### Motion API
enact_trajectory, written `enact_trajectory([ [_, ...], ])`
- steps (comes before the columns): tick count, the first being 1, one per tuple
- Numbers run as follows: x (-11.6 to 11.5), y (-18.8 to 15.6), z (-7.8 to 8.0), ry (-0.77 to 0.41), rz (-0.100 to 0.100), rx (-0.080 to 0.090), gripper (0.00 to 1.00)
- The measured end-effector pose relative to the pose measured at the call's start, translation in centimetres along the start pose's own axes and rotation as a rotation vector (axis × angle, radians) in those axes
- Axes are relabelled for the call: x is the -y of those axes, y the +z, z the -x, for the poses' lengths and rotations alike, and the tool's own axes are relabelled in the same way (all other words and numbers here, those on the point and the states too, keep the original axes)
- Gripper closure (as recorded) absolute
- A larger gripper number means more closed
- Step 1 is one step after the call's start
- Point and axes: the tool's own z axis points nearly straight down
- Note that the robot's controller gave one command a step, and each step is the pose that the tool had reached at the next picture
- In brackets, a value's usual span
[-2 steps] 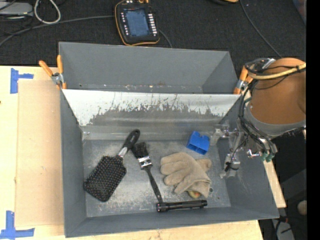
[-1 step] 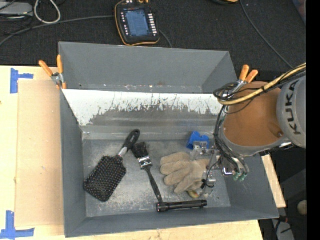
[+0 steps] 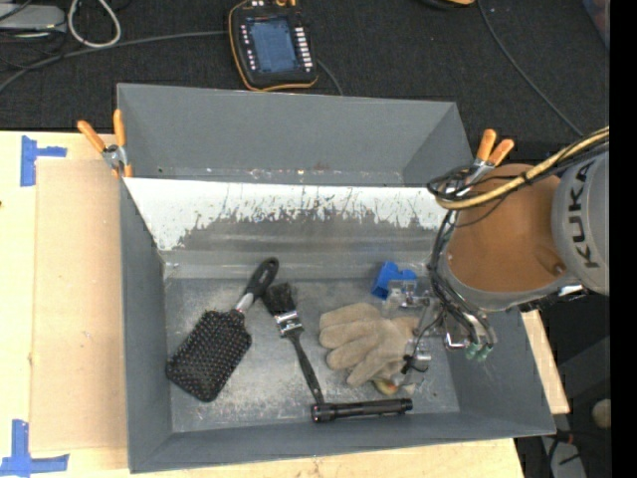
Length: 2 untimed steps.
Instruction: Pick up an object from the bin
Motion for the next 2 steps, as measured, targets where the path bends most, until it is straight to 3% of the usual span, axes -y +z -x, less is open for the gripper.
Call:
enact_trajectory([
  [1, -2.54, -3.44, 0.89, -0.168, 0.001, -0.001, 1.0],
  [2, -2.54, -3.44, 0.89, -0.168, 0.001, -0.001, 1.0],
])
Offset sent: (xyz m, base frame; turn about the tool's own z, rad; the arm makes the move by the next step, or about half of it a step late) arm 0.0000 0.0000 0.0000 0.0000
